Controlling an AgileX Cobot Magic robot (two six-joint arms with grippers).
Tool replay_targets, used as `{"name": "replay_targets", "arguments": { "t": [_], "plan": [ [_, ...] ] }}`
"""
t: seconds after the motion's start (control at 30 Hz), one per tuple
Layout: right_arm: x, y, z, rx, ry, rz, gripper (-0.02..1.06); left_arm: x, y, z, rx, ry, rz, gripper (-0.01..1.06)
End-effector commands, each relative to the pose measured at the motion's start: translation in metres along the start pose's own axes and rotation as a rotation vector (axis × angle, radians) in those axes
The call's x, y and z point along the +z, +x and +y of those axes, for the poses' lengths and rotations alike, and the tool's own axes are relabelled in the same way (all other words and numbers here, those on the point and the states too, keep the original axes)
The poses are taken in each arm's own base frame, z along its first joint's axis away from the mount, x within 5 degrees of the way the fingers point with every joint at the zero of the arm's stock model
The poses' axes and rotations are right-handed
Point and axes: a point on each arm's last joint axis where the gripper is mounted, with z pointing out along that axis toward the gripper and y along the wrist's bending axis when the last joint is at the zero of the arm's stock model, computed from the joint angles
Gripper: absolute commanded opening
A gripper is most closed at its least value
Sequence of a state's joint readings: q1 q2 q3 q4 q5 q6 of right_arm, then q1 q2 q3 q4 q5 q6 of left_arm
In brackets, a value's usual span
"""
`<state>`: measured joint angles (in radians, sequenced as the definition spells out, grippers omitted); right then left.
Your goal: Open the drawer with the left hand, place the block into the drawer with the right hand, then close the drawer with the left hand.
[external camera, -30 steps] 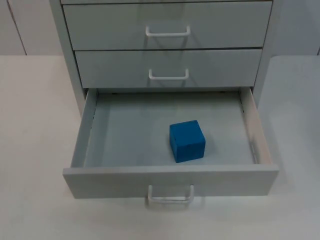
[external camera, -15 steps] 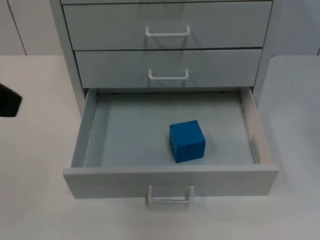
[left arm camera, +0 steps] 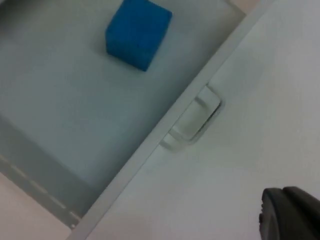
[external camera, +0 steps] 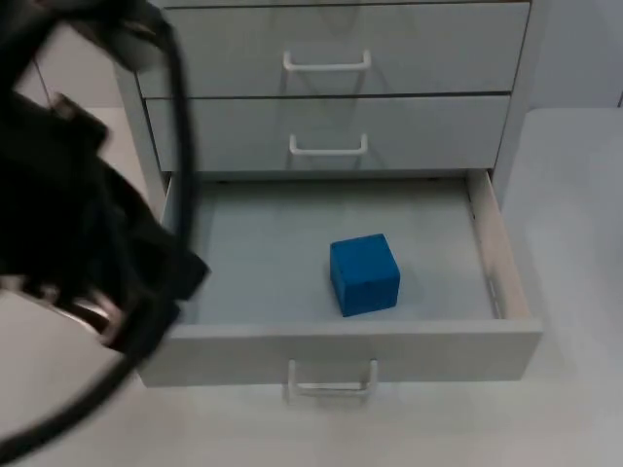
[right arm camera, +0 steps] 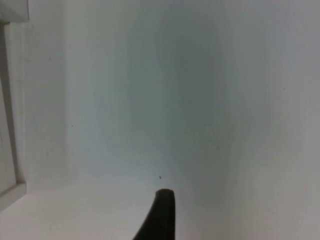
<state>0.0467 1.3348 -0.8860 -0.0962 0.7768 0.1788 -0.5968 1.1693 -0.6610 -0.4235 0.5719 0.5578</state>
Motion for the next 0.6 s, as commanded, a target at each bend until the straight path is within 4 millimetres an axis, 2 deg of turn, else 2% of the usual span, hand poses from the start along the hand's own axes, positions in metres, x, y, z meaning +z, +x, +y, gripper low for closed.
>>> {"name": "replay_targets", "arguments": {
  "t": [0.0, 0.03, 0.17, 0.2, 0.33, 0.57],
  "plan": [
    [-0.002, 0.001, -0.001, -0.002, -0.001, 0.0, 0.77, 0.02, -0.01, -0.006, 0.052, -0.013, 0.046, 0.0],
    [-0.002, 0.001, -0.001, -0.002, -0.001, 0.0, 0.77, 0.02, -0.01, -0.006, 0.052, -0.013, 0.046, 0.0],
    [-0.002, 0.001, -0.002, -0.005, 0.003, 0.004, 0.77, 0.056, -0.016, -0.019, 0.188, -0.039, 0.125, 0.0],
    [-0.002, 0.001, -0.002, -0.005, 0.003, 0.004, 0.77, 0.056, -0.016, -0.019, 0.188, -0.039, 0.125, 0.0],
    [-0.002, 0.001, -0.002, -0.005, 0.003, 0.004, 0.77, 0.083, -0.015, -0.028, 0.292, -0.066, 0.17, 0.0],
    [-0.002, 0.001, -0.002, -0.005, 0.003, 0.004, 0.77, 0.107, -0.019, -0.033, 0.379, -0.116, 0.221, 0.0]
  ]
}}
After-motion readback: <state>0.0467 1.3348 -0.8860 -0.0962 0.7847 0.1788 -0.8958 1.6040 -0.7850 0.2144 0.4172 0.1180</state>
